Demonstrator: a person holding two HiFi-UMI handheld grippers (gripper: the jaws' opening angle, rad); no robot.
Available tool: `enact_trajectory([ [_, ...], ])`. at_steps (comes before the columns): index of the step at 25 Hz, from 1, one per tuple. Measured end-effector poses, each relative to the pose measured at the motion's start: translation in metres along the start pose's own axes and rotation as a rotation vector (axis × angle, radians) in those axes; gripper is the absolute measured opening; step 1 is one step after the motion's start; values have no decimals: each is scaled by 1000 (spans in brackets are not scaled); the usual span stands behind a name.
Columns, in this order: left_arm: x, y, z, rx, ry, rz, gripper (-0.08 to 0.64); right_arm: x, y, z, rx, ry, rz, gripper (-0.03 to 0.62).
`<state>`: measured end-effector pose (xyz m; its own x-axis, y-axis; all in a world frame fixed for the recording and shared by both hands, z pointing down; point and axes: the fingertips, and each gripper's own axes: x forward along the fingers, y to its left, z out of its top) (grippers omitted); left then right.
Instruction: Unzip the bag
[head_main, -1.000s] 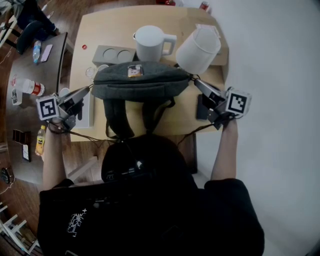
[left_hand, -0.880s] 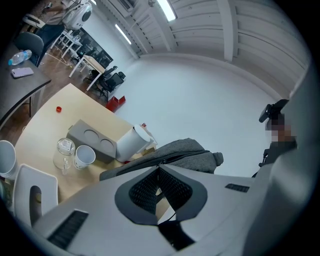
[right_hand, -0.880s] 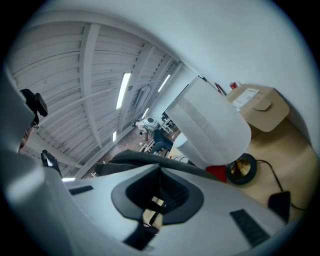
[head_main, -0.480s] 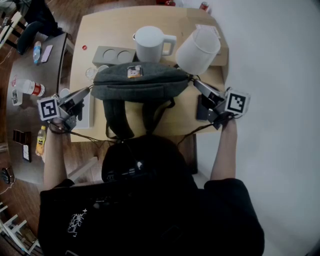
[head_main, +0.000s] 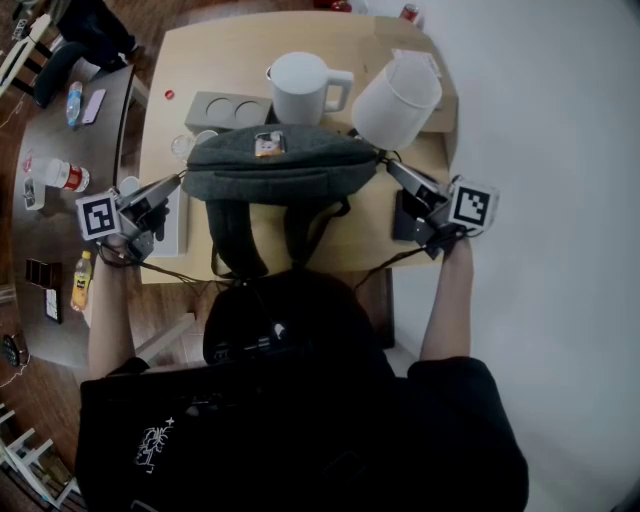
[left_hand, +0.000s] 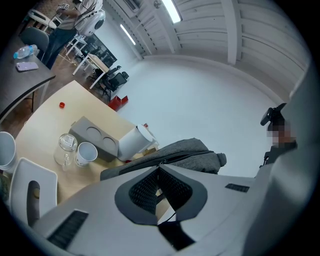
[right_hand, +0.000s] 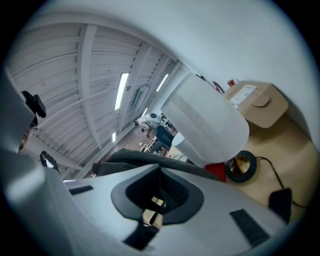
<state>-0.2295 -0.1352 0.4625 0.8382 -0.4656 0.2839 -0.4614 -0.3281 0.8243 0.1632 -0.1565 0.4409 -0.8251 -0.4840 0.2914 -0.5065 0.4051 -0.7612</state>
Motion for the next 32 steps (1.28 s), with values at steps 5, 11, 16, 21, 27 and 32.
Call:
enact_trajectory([
  [5, 1, 2, 0, 4, 1, -1, 5, -1, -5, -2, 8, 2, -8, 14],
  [11, 1, 6, -1, -10, -3, 6, 5, 2, -5, -2, 11, 3, 0, 14],
  [16, 2, 8, -2, -13, -4, 6, 5, 1, -9, -4, 17, 11, -18, 14],
  [21, 4, 8, -2, -11, -5, -4, 5, 2, -11, -3, 21, 7, -9, 14],
  [27, 5, 8, -2, -15, -5, -4, 5, 4, -13, -3, 23, 5, -3, 14],
  [32, 6, 10, -1, -14, -4, -3, 5, 2, -22, -6, 48, 10, -36, 14],
])
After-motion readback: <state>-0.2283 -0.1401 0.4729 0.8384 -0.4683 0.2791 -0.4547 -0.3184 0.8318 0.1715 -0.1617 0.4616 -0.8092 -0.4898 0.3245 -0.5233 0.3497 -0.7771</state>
